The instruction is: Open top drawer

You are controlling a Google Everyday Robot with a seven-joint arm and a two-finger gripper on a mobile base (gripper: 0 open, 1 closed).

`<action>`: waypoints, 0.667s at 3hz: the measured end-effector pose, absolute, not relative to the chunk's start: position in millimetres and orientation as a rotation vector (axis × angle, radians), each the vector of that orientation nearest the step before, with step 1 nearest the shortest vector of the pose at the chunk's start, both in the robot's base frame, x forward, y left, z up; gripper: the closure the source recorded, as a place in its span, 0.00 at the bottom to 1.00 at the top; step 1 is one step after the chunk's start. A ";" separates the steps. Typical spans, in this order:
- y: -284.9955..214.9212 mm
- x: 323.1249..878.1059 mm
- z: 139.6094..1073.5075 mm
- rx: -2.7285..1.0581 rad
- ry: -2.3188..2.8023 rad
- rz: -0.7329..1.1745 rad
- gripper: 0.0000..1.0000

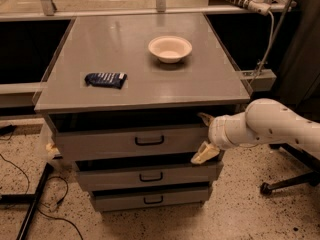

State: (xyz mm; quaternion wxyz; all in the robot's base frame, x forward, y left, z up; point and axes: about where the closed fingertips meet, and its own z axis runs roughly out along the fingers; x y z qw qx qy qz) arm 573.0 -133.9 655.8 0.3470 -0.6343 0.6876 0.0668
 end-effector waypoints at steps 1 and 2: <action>-133.8 572.9 655.8 -1.646 1.783 0.174 0.42; -133.0 571.0 661.5 -1.650 1.781 0.180 0.65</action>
Offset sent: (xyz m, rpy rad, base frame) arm -0.1058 0.0335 0.0030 0.1002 0.1697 0.2734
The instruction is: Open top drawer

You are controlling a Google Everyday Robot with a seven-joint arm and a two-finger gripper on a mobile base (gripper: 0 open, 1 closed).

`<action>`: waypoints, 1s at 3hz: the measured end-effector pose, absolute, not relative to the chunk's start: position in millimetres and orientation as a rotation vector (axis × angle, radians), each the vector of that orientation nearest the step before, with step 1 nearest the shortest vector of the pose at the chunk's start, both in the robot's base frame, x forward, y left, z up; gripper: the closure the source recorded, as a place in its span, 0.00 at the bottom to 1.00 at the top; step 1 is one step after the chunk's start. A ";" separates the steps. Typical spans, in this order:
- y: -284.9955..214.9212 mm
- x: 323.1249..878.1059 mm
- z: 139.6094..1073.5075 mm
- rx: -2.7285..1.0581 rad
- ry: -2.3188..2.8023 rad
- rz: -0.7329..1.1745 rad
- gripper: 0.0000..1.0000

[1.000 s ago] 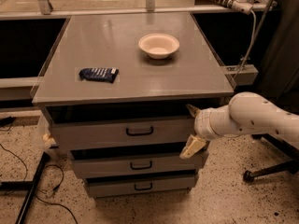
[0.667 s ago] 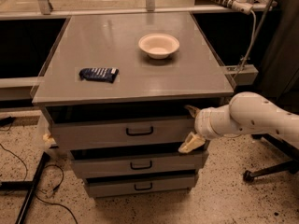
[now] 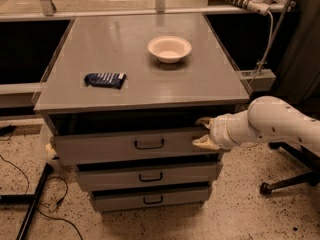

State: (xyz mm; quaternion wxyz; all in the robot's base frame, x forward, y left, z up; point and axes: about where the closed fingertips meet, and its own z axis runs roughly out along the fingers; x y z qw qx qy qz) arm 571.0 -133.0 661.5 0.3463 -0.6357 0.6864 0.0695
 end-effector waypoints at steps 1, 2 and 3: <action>-134.5 571.0 670.6 -1.650 1.781 0.180 0.89; -135.4 571.0 673.9 -1.650 1.781 0.181 1.00; -135.4 571.0 673.9 -1.650 1.781 0.181 0.81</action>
Offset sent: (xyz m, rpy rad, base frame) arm -0.3281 -0.0795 0.0521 0.1854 0.3109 -0.0066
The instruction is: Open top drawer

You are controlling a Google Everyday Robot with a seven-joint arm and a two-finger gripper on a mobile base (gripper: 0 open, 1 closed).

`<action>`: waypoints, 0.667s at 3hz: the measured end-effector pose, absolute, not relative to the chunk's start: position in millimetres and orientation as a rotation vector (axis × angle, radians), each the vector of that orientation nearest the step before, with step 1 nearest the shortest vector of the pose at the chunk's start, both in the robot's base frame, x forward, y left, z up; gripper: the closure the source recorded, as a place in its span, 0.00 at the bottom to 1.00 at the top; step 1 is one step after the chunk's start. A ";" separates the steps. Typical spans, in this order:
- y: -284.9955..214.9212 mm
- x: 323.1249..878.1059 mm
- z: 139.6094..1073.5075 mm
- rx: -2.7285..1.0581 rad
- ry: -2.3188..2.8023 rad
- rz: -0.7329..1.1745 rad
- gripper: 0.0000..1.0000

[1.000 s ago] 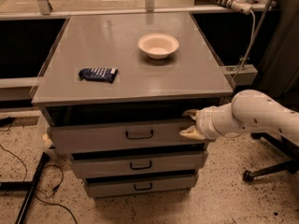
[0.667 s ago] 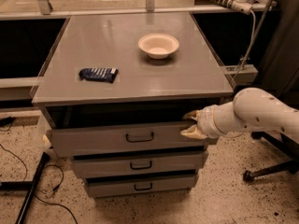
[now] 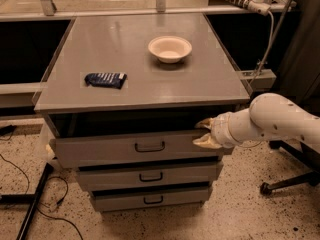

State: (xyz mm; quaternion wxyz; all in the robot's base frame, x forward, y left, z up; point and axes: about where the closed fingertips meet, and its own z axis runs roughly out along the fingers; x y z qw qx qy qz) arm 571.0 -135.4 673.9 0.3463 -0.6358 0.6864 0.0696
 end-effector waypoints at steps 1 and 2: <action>-135.4 571.0 673.8 -1.650 1.781 0.181 0.57; -135.0 568.8 673.5 -1.655 1.777 0.218 0.34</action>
Offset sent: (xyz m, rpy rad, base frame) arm -0.0125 0.0028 -0.0146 0.0987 0.1109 0.0842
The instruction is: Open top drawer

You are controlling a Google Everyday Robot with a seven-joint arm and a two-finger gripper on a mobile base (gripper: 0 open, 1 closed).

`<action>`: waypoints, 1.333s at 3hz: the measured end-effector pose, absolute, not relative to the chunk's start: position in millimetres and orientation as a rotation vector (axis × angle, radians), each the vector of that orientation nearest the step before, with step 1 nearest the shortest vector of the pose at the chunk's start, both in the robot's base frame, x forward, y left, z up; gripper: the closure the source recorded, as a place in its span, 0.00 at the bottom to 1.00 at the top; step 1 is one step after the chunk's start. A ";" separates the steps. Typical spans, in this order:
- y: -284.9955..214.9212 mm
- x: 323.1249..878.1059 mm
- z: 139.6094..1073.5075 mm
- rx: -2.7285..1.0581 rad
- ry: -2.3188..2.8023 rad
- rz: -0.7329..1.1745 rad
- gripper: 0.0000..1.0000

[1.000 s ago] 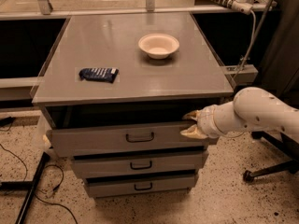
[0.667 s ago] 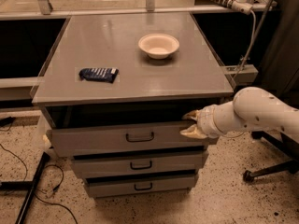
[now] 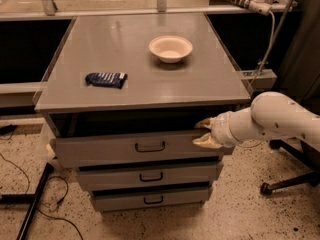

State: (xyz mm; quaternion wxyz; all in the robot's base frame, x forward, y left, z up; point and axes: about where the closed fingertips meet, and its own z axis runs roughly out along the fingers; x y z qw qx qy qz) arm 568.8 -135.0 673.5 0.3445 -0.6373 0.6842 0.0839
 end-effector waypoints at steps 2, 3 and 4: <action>-146.8 538.7 663.4 -1.651 1.779 0.320 0.62; -146.7 538.7 671.8 -1.651 1.779 0.320 0.85; -146.7 538.7 677.8 -1.651 1.779 0.320 1.00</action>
Offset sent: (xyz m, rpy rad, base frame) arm -0.1568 -0.0705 -0.0549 0.2100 0.2567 0.1163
